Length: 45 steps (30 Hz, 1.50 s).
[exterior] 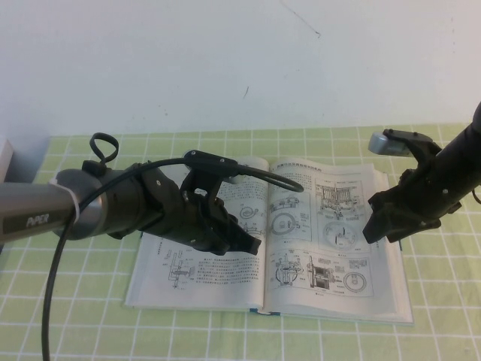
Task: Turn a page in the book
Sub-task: Open the closed book
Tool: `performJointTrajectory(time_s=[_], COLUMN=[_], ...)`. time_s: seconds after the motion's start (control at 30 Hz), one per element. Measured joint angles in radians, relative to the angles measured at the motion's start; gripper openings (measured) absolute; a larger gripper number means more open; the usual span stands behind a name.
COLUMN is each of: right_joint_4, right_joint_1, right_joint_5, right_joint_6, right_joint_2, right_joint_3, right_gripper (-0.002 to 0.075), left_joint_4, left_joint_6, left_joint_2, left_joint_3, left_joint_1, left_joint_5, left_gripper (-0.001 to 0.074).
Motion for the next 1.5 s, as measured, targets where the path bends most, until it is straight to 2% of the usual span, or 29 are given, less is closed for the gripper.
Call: performJointTrajectory(time_s=[0.43, 0.77, 1.5], right_joint_4=[0.022, -0.086, -0.008], right_joint_1=[0.0, 0.0, 0.0], right_joint_5=[-0.003, -0.014, -0.016], right_joint_6=[-0.011, 0.023, 0.0], right_joint_2=[0.016, 0.001, 0.036], right_joint_3=[0.0, 0.0, -0.006], right_gripper=[0.0352, 0.0352, 0.0352], left_joint_4=[0.0, 0.0, 0.0], left_joint_6=[-0.002, -0.006, -0.018], left_joint_2=[0.0, 0.0, 0.001], left_joint_3=[0.0, 0.0, 0.0], left_joint_1=[0.0, 0.0, 0.0], left_joint_5=[0.0, 0.0, -0.002], left_gripper=[-0.0004, -0.0004, -0.0004])
